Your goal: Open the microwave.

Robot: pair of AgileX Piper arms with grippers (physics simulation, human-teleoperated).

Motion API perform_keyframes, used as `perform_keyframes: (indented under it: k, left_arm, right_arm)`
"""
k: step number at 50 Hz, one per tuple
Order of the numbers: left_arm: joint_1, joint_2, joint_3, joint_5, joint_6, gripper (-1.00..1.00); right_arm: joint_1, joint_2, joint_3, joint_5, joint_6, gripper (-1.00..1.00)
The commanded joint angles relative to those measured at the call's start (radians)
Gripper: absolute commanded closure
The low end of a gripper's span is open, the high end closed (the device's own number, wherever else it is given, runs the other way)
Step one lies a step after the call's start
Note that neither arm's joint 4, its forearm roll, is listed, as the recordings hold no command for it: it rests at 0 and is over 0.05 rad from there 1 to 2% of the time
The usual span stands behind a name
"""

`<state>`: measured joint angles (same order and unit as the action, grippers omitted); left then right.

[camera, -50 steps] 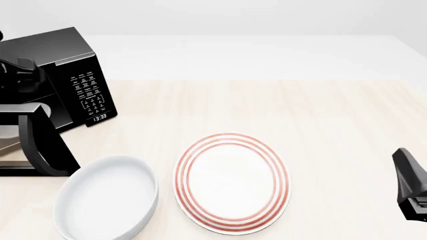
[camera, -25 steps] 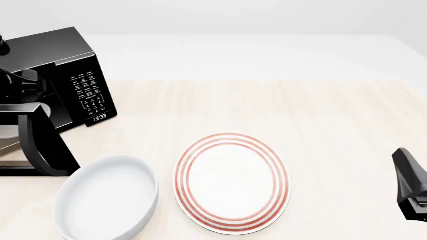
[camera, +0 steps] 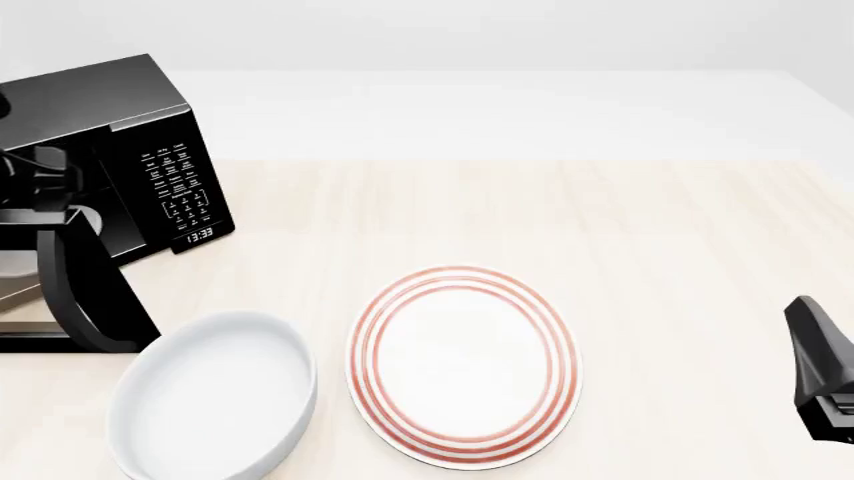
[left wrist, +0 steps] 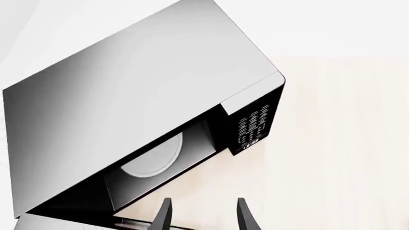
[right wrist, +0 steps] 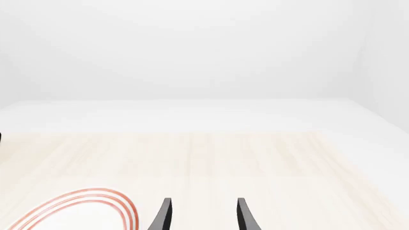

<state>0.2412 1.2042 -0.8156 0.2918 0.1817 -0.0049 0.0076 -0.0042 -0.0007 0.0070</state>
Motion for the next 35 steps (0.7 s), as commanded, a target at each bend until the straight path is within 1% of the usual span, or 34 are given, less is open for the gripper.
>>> perform_keyframes:
  k: [1,11,35]
  left_arm:
    - [0.01,-0.027,0.015,0.011,-0.002,-1.0]
    - [0.004,-0.047,0.017,0.024,-0.011,-1.0]
    - [-0.003,-0.088,0.075,0.043,-0.008,-1.0]
  right_arm:
    - [0.0,0.0,0.0,0.0,0.0,-1.0]
    - [0.0,0.0,0.0,0.0,0.0,-1.0]
    - [0.0,0.0,0.0,0.0,0.0,-1.0]
